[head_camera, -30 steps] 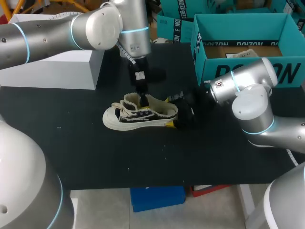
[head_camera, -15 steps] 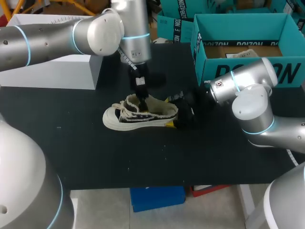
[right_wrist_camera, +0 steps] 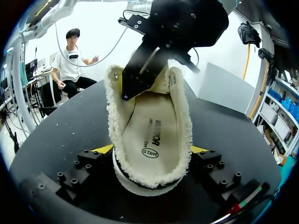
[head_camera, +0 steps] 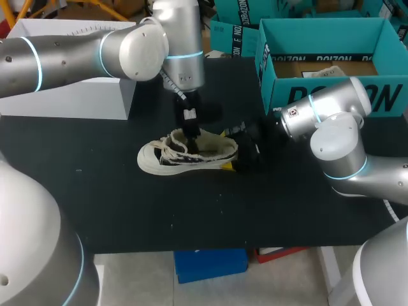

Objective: Take the shoe out of the shoebox, open the shoe tongue, remove and reinsert the insole, then place the shoe into the shoebox

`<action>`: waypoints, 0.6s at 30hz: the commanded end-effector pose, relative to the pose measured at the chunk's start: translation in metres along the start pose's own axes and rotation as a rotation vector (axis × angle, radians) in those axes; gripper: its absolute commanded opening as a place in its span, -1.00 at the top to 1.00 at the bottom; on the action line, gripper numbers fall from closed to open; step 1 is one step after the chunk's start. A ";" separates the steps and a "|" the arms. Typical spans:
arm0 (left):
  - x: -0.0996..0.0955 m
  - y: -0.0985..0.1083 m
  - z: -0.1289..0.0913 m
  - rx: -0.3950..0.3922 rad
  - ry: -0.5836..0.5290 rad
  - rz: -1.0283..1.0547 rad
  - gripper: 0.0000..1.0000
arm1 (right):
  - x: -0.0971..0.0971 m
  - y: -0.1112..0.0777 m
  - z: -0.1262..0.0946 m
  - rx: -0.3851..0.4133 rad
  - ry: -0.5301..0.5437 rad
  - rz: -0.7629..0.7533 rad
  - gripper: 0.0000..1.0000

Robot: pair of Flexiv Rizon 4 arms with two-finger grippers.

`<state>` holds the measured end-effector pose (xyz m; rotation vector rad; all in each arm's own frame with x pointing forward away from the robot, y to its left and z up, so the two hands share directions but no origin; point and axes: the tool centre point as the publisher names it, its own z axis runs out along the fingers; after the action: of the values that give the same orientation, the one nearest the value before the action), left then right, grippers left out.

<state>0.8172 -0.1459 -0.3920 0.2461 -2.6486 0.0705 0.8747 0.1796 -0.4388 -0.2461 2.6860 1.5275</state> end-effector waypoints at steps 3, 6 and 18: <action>-0.006 0.006 0.012 0.021 -0.004 -0.022 1.00 | -0.001 -0.003 0.005 0.002 -0.001 0.002 1.00; -0.008 0.007 0.013 0.024 -0.010 -0.030 1.00 | -0.001 -0.003 0.005 0.002 -0.001 0.002 1.00; -0.017 0.008 0.021 0.024 -0.040 -0.057 1.00 | -0.001 -0.003 0.005 0.002 -0.001 0.002 1.00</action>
<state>0.8240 -0.1410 -0.4052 0.3311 -2.6779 0.0703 0.8746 0.1799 -0.4389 -0.2462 2.6860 1.5274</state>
